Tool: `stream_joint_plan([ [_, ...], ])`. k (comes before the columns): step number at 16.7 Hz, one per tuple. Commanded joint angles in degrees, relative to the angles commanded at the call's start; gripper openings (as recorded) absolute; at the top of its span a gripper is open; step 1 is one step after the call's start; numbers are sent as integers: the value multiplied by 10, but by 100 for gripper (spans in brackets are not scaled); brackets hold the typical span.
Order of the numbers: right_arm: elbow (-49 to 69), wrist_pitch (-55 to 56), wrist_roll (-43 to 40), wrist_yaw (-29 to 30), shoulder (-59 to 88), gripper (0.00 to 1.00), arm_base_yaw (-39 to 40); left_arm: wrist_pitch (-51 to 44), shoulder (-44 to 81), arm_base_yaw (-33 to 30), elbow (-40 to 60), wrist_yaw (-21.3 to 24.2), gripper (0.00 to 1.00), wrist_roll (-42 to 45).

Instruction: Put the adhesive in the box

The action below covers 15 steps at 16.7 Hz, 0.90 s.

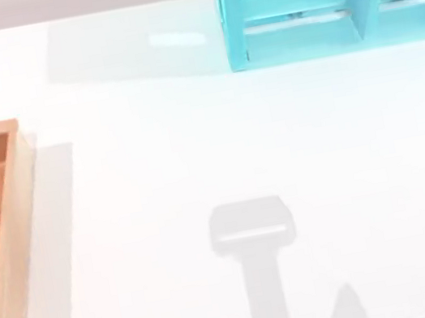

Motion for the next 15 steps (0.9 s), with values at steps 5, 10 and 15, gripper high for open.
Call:
stream_joint_plan([
  [5, 0, 0, 0, 0, 0, 100, 0, -8, 0, 77, -27, 108, 0, 11],
  [10, 0, 0, 0, 0, 0, 100, 0, -12, 1, 92, -32, 128, 0, 14],
  [15, 0, 0, 0, 0, 0, 100, 0, 22, 30, 106, 64, 39, 0, 17],
])
